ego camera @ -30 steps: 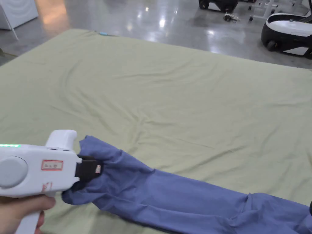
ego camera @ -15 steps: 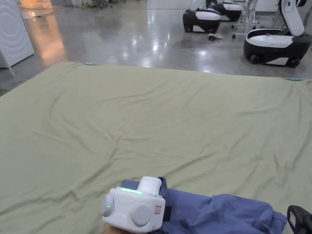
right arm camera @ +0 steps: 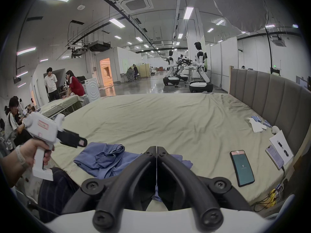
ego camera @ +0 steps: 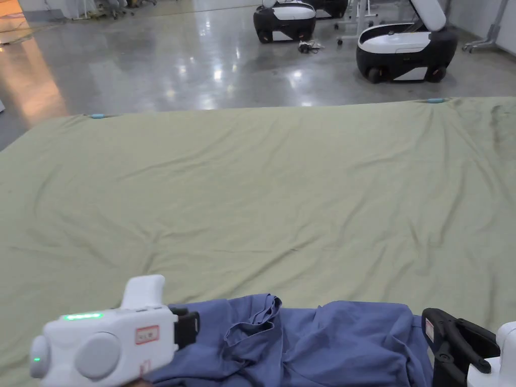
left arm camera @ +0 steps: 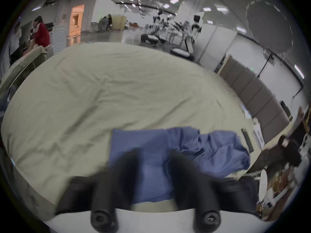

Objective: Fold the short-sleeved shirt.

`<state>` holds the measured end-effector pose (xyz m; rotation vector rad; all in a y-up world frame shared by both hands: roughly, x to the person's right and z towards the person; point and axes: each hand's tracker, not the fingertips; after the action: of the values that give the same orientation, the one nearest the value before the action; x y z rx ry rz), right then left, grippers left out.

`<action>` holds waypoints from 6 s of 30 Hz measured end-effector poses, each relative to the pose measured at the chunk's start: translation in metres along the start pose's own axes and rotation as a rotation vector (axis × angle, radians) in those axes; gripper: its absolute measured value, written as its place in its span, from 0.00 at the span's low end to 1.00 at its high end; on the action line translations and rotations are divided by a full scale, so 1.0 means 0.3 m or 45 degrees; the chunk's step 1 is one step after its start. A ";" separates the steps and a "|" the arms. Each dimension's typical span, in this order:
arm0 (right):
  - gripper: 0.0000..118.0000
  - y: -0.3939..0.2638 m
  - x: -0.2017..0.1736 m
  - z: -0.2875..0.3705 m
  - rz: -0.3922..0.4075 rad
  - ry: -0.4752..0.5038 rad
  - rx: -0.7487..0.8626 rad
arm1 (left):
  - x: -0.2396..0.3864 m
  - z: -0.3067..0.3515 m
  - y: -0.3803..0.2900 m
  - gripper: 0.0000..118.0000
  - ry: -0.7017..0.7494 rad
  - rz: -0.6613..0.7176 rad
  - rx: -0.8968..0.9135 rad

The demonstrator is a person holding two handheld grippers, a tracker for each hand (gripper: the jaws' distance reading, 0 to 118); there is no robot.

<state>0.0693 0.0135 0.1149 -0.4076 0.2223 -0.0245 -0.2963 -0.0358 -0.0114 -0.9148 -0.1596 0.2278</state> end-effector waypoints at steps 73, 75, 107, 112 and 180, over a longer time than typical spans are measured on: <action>0.01 0.016 -0.106 0.097 0.043 0.002 -0.015 | 0.166 -0.077 0.150 0.07 -0.227 0.027 -0.174; 0.01 0.007 -0.074 0.116 0.034 -0.007 -0.018 | 0.289 -0.186 0.101 0.07 -0.178 -0.025 -0.193; 0.01 -0.080 -0.022 -0.229 -0.186 0.254 -0.285 | 0.275 -0.139 -0.013 0.12 -0.500 0.118 -0.107; 0.01 -0.154 -0.072 -0.563 -0.549 0.637 -0.424 | -0.049 0.084 0.048 0.21 -0.454 0.270 0.156; 0.01 0.229 -0.095 -0.284 0.019 0.131 -0.103 | -0.528 0.594 0.310 0.35 0.426 -0.151 0.804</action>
<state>0.0214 0.0452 0.0174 -0.4855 0.3288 -0.0222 -0.5025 0.1137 0.0152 -0.3033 0.1640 0.0054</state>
